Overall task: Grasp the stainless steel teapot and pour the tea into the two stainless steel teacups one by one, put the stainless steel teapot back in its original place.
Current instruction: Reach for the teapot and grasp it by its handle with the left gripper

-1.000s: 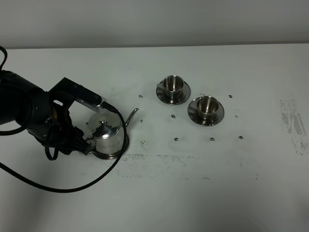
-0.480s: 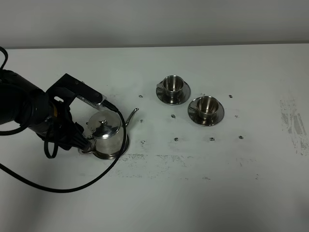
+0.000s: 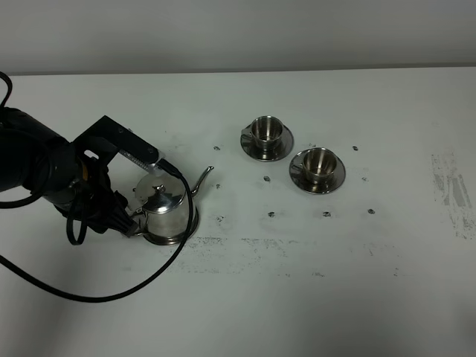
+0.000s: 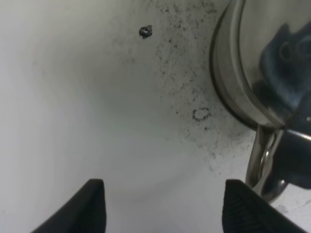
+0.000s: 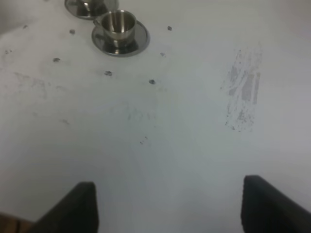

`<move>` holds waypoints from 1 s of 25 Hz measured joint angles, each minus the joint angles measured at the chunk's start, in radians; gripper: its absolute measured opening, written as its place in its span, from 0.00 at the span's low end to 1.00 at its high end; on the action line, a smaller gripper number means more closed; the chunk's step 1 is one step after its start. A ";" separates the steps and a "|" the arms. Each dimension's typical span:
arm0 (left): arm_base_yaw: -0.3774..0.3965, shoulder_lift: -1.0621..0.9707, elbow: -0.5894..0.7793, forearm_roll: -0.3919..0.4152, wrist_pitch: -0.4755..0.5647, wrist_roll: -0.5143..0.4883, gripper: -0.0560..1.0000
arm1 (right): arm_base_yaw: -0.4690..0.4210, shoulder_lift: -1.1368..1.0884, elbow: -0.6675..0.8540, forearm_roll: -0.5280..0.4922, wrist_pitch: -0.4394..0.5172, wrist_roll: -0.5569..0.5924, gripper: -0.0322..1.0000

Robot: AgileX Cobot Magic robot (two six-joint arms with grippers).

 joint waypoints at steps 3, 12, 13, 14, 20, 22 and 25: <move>0.000 0.000 0.000 0.000 0.000 0.014 0.53 | 0.000 0.000 0.000 0.000 0.000 0.000 0.60; -0.010 0.000 0.000 -0.033 -0.006 0.063 0.53 | 0.000 0.000 0.000 0.000 0.000 0.000 0.60; -0.011 0.000 0.000 -0.044 -0.011 0.070 0.53 | 0.000 0.000 0.000 0.000 0.000 0.000 0.60; -0.011 0.000 0.000 -0.053 -0.012 0.075 0.53 | 0.000 0.000 0.000 0.000 0.000 0.000 0.60; -0.011 0.000 0.000 -0.061 -0.001 0.080 0.53 | 0.000 0.000 0.000 0.000 0.000 0.000 0.60; -0.016 0.000 0.000 -0.069 0.000 0.080 0.52 | 0.000 0.000 0.000 0.000 0.000 0.000 0.60; -0.028 0.000 0.000 -0.080 0.001 0.080 0.51 | 0.000 0.000 0.000 0.000 0.000 0.000 0.60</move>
